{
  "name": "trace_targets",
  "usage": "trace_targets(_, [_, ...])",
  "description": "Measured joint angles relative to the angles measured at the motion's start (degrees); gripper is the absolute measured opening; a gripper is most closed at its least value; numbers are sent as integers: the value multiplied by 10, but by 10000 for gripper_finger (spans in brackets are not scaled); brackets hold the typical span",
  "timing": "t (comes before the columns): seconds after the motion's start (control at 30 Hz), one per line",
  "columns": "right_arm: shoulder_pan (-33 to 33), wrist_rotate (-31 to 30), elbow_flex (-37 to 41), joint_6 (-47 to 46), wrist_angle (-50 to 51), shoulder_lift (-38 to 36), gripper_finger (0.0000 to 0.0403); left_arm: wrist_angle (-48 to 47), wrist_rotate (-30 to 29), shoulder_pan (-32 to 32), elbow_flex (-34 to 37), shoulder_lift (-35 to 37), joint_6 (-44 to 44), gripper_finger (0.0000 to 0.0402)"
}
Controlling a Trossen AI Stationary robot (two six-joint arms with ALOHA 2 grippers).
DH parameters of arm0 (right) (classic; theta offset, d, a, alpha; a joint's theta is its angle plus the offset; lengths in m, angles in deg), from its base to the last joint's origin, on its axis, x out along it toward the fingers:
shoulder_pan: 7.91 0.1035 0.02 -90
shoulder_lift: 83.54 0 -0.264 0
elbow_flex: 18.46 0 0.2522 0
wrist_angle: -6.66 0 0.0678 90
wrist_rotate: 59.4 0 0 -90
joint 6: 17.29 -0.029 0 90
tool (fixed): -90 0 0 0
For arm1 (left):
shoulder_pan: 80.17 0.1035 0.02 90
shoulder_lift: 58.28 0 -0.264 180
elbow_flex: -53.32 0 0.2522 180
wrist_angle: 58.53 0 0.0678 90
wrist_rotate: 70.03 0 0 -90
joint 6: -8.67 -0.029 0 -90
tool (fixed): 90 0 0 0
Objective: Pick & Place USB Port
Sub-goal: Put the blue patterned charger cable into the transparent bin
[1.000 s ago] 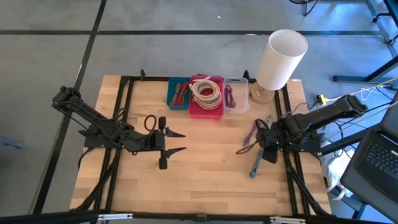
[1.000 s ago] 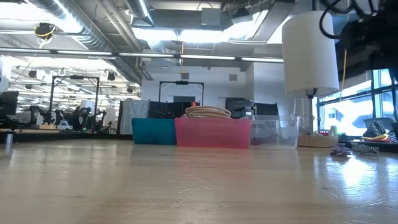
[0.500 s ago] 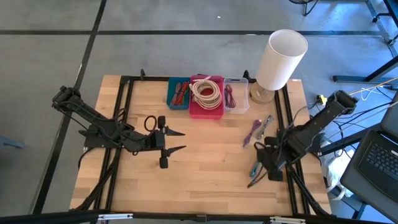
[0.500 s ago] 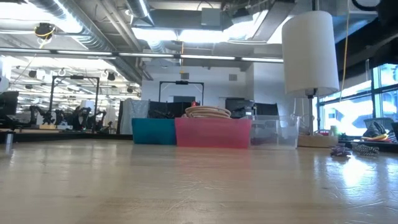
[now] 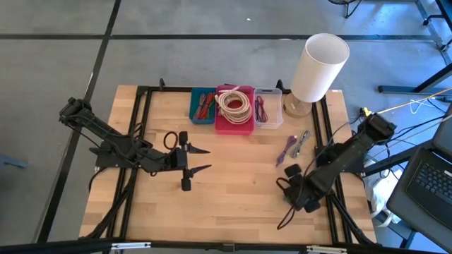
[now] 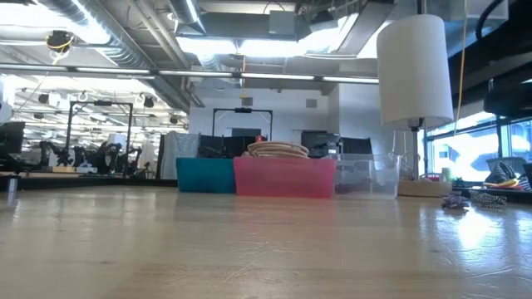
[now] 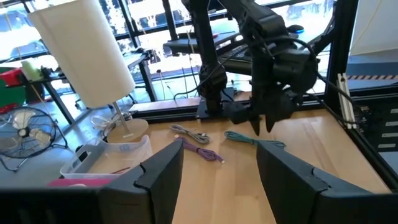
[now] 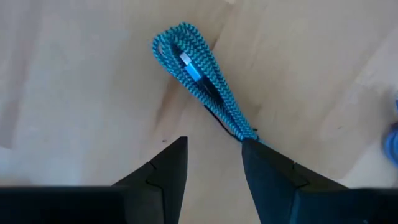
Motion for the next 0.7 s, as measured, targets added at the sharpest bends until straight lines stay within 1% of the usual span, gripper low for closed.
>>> trace_targets(0.2, [0,-47,0,43,-2,28,155,0,0,0,0,0,1,198])
trace_targets(0.27, [0,-54,0,49,-3,33,155,0,0,0,0,0,2,198])
trace_targets(0.7, [0,-50,0,58,-12,62,153,2,0,-1,0,0,2,198])
